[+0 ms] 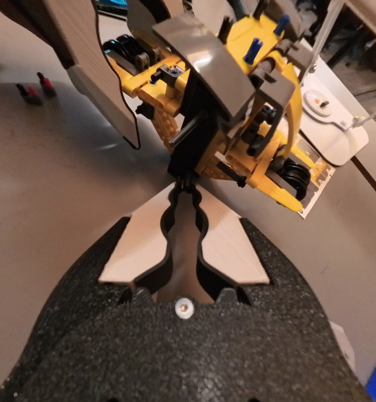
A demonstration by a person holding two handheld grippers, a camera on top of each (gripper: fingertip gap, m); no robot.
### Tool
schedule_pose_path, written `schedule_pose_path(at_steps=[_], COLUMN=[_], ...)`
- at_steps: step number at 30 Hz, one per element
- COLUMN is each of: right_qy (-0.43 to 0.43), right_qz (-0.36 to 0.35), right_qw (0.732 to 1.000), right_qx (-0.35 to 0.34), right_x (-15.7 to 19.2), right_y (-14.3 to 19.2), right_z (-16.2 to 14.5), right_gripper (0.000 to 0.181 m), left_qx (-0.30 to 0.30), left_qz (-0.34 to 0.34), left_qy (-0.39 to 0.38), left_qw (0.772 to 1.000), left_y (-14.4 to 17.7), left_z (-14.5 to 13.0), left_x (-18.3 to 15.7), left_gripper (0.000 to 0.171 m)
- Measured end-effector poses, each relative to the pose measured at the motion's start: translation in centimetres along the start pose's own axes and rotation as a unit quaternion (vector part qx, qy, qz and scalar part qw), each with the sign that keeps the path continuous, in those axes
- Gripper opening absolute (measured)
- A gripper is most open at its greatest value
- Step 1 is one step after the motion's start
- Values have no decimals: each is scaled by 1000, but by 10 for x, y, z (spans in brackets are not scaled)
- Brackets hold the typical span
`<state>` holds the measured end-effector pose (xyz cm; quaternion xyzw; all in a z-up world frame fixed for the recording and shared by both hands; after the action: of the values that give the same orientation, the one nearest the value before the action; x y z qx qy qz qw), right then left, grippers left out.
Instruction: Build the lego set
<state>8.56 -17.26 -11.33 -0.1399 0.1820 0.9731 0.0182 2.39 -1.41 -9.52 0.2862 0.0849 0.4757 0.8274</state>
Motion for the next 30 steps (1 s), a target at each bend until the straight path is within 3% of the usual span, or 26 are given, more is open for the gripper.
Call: schedule_pose_path(at_steps=[10,15,20,23,30], right_qy=[4,-2,8,11,39], right_qz=[-41,-40,-48,-53,-87], right_qw=[999,998,997,996,992], right_qx=[29,46,60,66,87], right_x=[3,6,8,9,11], right_y=[-5,-10,-14,-15,-17], right_z=[7,4,3,3,7], right_gripper=[11,11,11,11,11], left_qx=[-41,-10,14,29,58], left_qz=[-5,-20,-32,-34,-45], left_qy=[8,-10,-27,-16,45], left_qw=[999,1000,999,999,996], left_y=[8,-6,-17,-23,-28], left_z=[15,24,34,32,35], left_x=[4,11,8,8,10], left_gripper=[92,97,80,72,73])
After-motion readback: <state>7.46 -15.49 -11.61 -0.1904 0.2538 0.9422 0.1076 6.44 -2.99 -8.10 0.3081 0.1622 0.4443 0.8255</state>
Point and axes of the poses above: each gripper's, where its closed fingertips meet, y back along the fingers, z out of its top, x = y × z across the jaws, the point moved 9 cm from there along y, back along the fingers, and after that the axes turned 15 degrees about -x, right-handed, at the moved point
